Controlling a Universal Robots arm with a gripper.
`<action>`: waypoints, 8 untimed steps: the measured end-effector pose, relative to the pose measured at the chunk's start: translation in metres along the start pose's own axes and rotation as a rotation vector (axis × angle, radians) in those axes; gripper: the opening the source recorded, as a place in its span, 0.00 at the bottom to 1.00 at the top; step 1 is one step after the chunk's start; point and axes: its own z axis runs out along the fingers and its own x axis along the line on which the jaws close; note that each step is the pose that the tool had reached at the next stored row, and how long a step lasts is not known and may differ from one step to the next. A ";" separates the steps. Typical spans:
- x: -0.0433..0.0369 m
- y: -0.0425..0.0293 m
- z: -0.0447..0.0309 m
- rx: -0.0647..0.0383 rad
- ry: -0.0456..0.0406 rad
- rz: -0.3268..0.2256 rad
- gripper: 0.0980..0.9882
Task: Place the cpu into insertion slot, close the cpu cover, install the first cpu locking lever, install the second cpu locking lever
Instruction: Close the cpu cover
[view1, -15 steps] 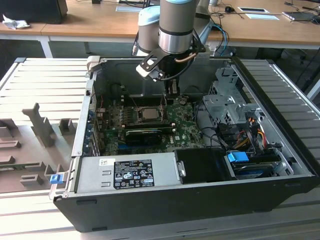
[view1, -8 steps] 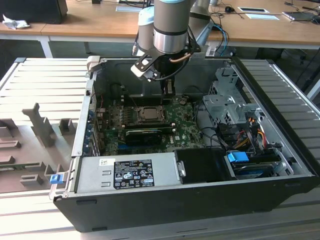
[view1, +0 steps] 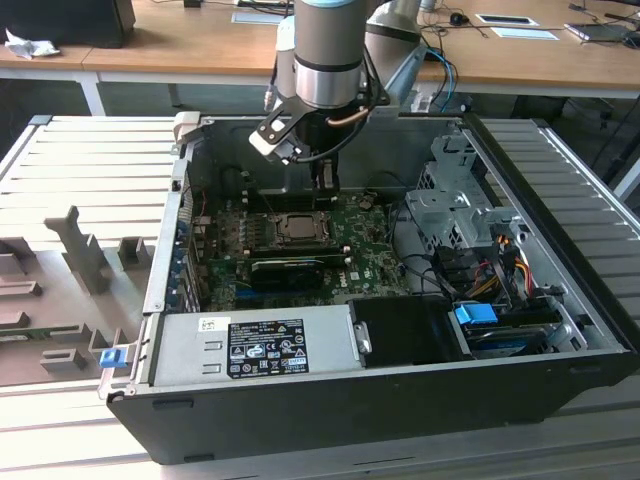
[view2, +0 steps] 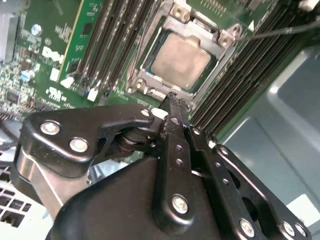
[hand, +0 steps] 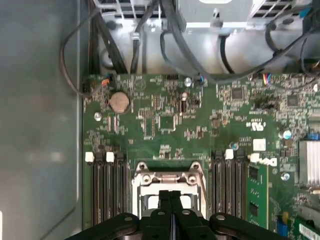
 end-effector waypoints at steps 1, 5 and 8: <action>0.0000 -0.0025 0.0022 0.000 0.0008 -0.004 0.01; -0.0002 -0.0082 0.0118 0.000 0.0016 -0.014 0.01; -0.0003 -0.0116 0.0155 0.000 0.0017 -0.019 0.01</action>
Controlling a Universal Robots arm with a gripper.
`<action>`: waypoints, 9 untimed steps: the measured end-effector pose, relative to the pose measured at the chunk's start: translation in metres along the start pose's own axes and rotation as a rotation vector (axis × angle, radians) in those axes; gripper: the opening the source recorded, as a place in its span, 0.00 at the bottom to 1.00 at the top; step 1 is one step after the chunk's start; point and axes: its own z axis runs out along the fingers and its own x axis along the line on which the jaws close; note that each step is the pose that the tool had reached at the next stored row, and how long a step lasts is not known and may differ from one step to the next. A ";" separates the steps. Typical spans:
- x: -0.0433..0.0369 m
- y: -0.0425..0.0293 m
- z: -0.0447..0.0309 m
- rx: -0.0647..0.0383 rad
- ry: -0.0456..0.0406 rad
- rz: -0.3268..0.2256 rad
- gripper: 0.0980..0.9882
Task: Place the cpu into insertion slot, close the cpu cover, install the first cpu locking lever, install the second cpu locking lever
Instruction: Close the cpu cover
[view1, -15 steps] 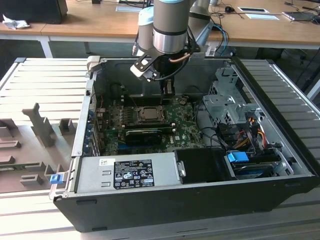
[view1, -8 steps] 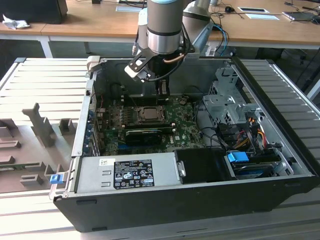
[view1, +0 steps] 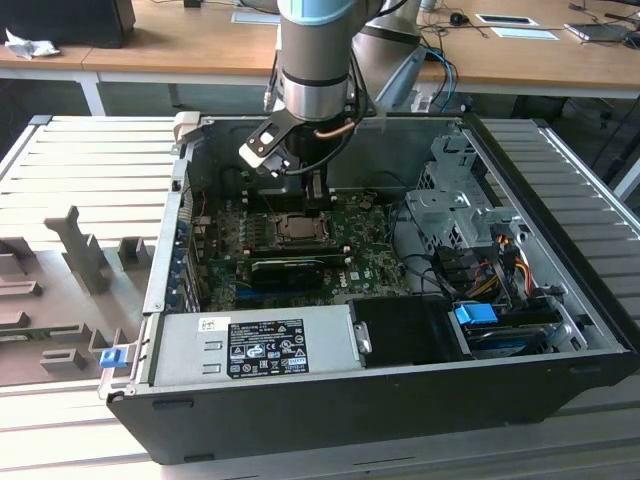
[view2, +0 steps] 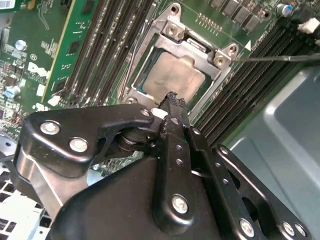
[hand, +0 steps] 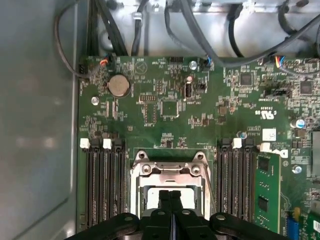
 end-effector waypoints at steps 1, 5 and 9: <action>0.0000 -0.0016 0.0017 0.000 0.0001 -0.002 0.01; -0.0021 -0.0053 0.0053 0.000 0.0006 -0.012 0.01; -0.0054 -0.0109 0.0051 -0.001 0.0012 -0.021 0.01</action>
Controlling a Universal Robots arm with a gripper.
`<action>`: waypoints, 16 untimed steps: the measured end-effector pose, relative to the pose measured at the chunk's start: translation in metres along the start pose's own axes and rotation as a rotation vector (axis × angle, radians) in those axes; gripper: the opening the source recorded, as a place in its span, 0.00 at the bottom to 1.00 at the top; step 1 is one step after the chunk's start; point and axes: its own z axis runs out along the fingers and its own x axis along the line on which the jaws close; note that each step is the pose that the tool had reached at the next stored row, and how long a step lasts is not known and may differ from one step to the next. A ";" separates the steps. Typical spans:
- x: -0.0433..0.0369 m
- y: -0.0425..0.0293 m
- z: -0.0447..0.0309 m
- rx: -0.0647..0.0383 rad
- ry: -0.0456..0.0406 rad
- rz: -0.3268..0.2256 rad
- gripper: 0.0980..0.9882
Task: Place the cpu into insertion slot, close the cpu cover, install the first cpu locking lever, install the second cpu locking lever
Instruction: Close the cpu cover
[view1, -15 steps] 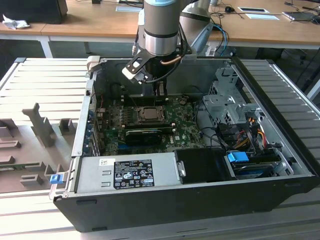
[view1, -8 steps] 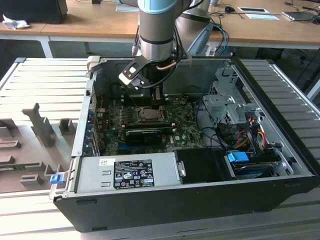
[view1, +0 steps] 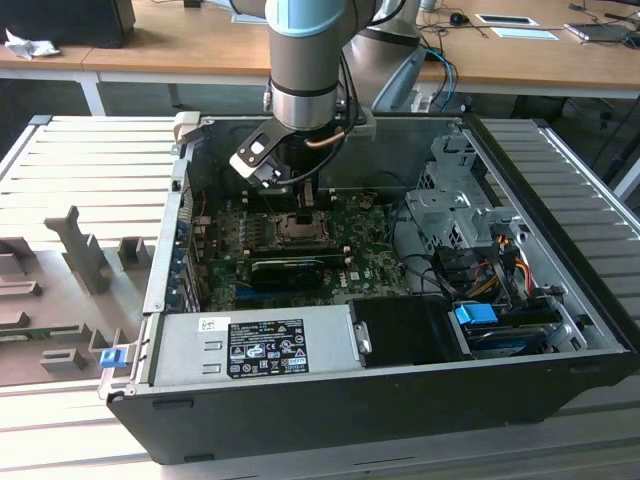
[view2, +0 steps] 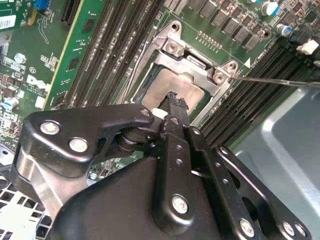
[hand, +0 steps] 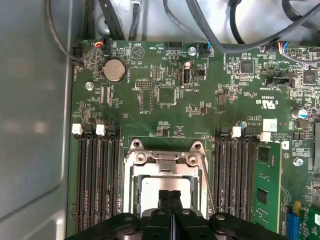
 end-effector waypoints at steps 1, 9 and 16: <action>0.0000 -0.0008 0.0000 0.000 0.0000 -0.001 0.01; 0.0002 -0.0165 0.0067 0.000 0.0007 -0.018 0.01; 0.0000 -0.0201 0.0151 0.001 0.0001 -0.024 0.01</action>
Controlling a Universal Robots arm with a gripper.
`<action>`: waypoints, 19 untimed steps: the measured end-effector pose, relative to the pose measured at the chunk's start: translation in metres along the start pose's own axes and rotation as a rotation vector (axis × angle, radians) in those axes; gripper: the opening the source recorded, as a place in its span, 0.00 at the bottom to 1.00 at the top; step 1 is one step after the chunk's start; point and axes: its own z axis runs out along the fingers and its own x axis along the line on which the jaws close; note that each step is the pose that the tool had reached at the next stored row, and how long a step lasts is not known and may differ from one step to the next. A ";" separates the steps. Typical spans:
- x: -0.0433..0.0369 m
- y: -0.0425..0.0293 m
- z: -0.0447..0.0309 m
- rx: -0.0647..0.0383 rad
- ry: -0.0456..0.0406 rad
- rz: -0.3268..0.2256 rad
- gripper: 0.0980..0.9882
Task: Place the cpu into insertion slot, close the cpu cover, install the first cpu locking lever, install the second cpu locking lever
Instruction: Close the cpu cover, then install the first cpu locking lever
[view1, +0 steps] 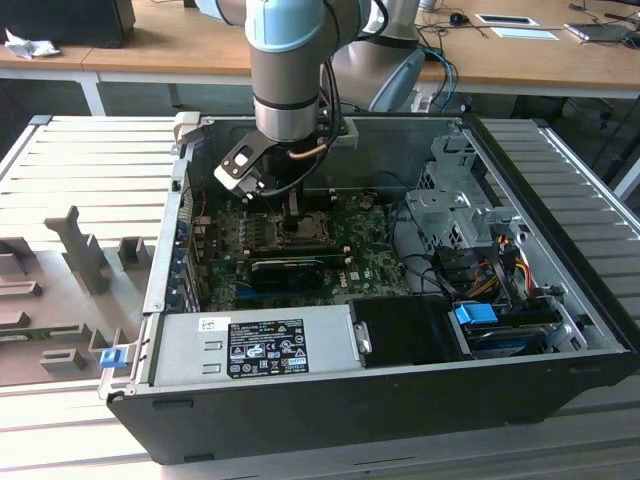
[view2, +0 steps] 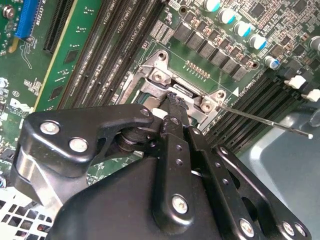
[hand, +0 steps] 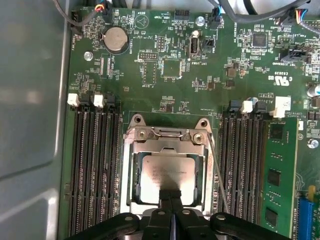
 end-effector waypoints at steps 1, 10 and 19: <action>0.0000 0.0000 0.0001 0.000 0.0001 0.000 0.01; -0.0002 0.0159 -0.0125 0.000 0.0008 -0.001 0.01; -0.0001 0.0172 -0.0193 0.000 0.0008 -0.001 0.01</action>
